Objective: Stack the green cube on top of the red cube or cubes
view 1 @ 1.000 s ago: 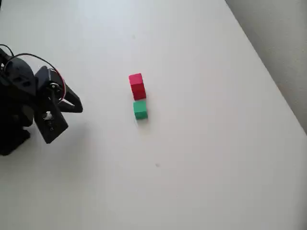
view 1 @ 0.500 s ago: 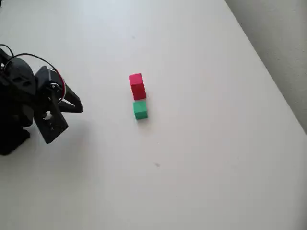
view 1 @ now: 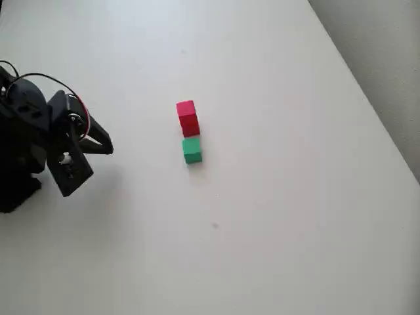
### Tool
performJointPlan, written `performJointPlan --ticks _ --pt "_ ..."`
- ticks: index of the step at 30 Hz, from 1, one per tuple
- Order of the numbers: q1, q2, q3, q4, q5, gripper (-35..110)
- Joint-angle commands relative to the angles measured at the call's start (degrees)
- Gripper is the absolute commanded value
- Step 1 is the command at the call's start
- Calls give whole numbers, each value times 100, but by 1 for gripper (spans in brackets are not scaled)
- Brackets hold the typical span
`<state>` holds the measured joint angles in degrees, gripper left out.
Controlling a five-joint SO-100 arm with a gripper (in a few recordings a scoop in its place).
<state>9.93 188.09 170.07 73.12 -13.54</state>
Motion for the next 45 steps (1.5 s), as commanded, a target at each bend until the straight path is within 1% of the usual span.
performJointPlan --ticks 1,9,14,22,26,32,34,35,39,41,42,45 --pt "44 62 -26 26 -18 -2" --pt "18 62 -26 26 -35 -2" --pt "-378 62 -18 79 -448 -2" --pt "-580 62 -9 105 -668 -2" --pt "-1037 70 9 193 -1134 -2" --pt "-1178 79 44 176 -1582 -2" --pt "-1134 79 176 26 -2373 -2" --pt "-1090 79 229 -62 -2575 -2" --pt "-536 70 237 -562 -2373 -1" --pt "-79 62 185 -879 -1784 8" --pt "44 62 141 -976 -1670 11" --pt "193 62 -79 -984 -1397 13"
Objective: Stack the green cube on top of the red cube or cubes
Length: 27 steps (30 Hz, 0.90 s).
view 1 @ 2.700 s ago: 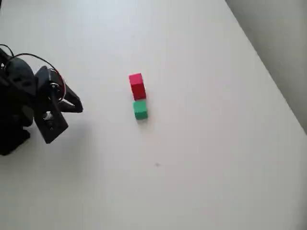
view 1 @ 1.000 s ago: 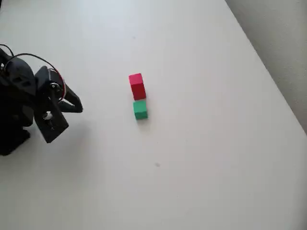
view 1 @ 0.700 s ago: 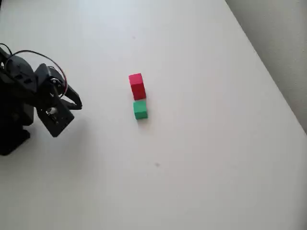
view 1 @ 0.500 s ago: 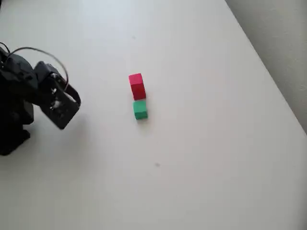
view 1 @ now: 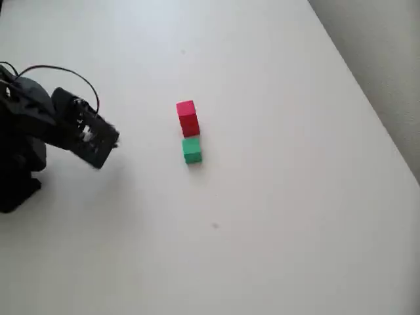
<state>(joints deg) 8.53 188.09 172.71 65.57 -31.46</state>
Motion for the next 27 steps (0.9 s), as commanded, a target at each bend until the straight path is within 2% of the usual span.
performJointPlan --ticks 1,4,8,15,27 --pt "360 9 -457 -220 492 14" --pt "378 -861 -1055 -281 861 17" --pt "396 -3296 -2505 -448 1494 18" --pt "255 -6258 -5036 185 2294 18" --pt "352 -8780 -6987 290 2540 19"
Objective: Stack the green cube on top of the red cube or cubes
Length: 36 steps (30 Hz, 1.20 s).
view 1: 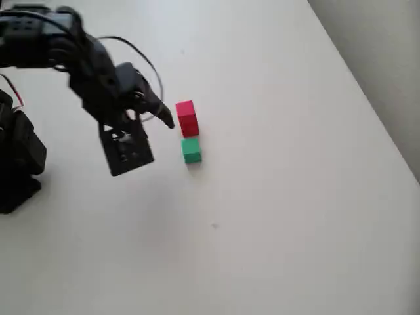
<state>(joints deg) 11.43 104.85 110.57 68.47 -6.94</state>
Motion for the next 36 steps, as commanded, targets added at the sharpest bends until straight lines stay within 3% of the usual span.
performJointPlan --ticks 1,22,36 --pt "70 -598 -870 -18 88 20" --pt "211 -2224 -2004 -237 62 24" --pt "308 -2909 -2329 -422 35 15"
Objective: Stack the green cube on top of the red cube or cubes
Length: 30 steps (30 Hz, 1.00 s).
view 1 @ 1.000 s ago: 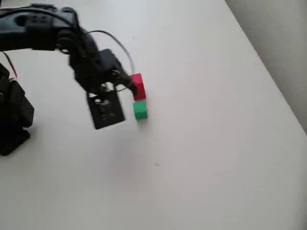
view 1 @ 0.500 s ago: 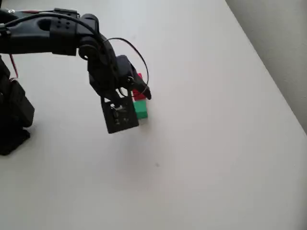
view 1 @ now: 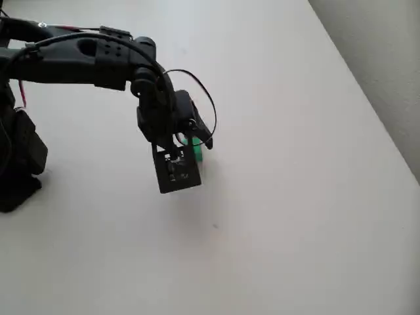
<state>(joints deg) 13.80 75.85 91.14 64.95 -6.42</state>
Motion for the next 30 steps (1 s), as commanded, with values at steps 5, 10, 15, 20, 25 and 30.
performJointPlan --ticks 5,10,15,20,25,30 --pt "79 -62 -396 -97 -18 6" --pt "53 -105 -404 -97 -9 1" --pt "62 -18 -606 132 -9 -1" --pt "62 360 -721 431 -9 -1" --pt "0 756 -870 791 -9 -1" --pt "-123 1248 -896 1107 -9 -1"
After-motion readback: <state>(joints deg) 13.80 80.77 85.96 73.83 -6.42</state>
